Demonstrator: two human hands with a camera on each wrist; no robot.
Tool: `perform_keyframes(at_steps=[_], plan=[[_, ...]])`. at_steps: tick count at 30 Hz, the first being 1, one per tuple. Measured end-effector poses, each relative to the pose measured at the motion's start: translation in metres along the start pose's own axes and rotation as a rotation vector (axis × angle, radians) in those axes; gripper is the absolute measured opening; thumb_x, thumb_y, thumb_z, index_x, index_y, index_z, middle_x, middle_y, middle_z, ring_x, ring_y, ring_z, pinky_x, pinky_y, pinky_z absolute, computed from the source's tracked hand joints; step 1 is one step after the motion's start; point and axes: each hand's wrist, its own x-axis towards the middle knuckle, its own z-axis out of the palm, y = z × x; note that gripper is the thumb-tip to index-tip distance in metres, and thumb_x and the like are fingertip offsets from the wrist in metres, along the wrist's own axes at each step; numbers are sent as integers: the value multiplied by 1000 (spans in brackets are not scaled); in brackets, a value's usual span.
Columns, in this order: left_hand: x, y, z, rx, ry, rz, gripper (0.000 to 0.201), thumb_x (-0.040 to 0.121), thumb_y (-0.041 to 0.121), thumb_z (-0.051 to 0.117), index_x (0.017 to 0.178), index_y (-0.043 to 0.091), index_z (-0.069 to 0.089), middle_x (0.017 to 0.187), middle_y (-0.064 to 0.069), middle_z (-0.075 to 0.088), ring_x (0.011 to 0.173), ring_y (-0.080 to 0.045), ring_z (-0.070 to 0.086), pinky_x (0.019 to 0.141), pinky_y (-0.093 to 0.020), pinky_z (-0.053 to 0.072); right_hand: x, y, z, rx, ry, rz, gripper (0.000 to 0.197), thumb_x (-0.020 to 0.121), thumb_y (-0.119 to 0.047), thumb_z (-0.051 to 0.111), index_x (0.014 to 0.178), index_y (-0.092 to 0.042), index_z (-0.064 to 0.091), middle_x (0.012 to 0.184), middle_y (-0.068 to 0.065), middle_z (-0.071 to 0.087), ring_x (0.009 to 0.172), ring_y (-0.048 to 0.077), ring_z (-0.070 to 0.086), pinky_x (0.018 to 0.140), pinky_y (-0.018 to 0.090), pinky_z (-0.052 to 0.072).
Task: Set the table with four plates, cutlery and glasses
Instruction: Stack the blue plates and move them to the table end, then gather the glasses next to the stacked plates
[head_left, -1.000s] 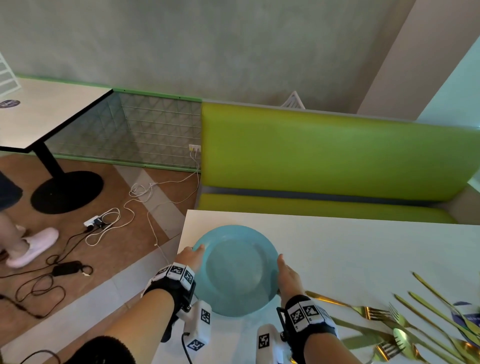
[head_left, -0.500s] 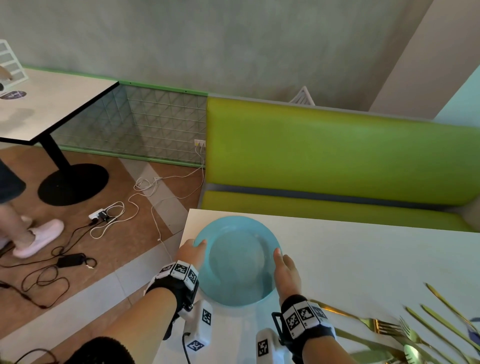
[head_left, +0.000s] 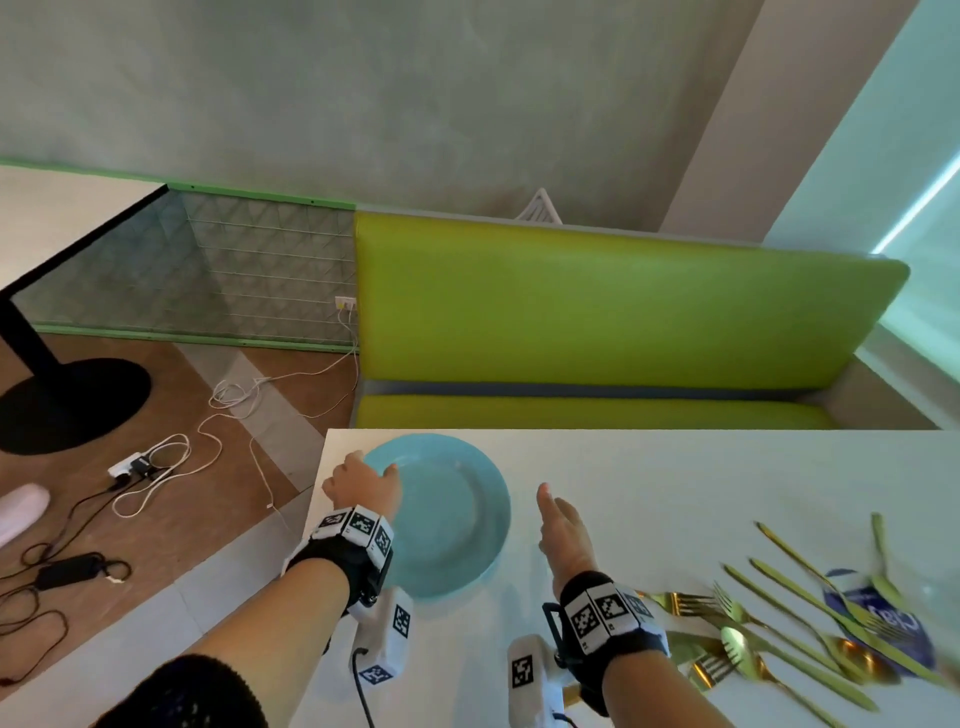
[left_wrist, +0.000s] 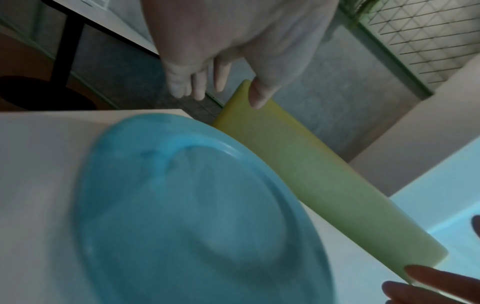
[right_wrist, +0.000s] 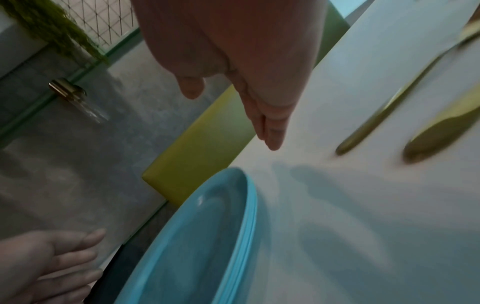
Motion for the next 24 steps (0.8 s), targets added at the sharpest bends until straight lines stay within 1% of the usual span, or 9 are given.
perform_keyframes(at_steps=[3,5,8,10,12,14,16,20,24], plan=[[-21,26,18,-28,-11,65,49,91,17,54,135,0,43,136,-26,46,130,-40,36,108,-40,23,-13,-5,-43,-19,48,-39,42,87,-55,50,104,-17,59,81,-5,49,73,12,45,77,31,39],[-41,48,36,-27,-78,124,45,91,15,53,133,0,45,136,-25,47,129,-39,39,108,-39,25,-24,-7,-82,-70,116,-50,36,92,-45,48,80,-14,61,70,-4,48,68,14,45,78,38,41],[-76,81,69,-8,-171,234,39,89,13,53,125,-3,52,129,-28,53,123,-42,46,102,-41,34,-36,0,-147,-133,226,-46,42,94,-33,48,85,7,58,73,6,47,73,22,46,73,35,41],[-105,103,91,10,-240,324,37,89,12,51,120,-6,53,125,-29,55,119,-43,49,97,-42,39,-42,10,-192,-126,241,-25,35,93,-28,50,81,3,61,70,5,47,69,22,46,70,35,41],[-134,124,111,20,-313,400,39,90,13,51,126,-2,51,131,-23,54,124,-38,48,100,-38,38,-48,20,-234,-113,284,2,26,92,-24,52,81,-5,66,68,3,49,68,21,48,69,35,44],[-163,143,133,16,-376,469,43,90,14,52,131,2,48,136,-17,51,129,-32,45,104,-32,35,-49,31,-276,-127,341,19,24,92,-23,53,77,-10,65,70,3,53,74,22,51,72,35,44],[-190,158,157,14,-437,509,44,89,16,55,131,3,48,137,-14,51,129,-29,46,104,-30,35,-49,44,-315,-156,380,48,19,93,-24,52,87,-13,66,80,4,59,83,22,54,78,37,49],[-238,185,211,56,-538,539,46,88,19,58,131,6,47,135,-12,52,127,-27,48,102,-29,38,-47,65,-384,-138,388,129,13,94,-24,51,100,-16,59,84,3,57,79,20,51,57,25,46],[-284,219,275,86,-627,549,55,83,22,64,132,7,44,135,-12,51,126,-26,48,102,-29,38,-41,82,-450,-168,426,172,10,92,-23,54,97,-16,59,91,8,59,78,21,52,54,23,45]])
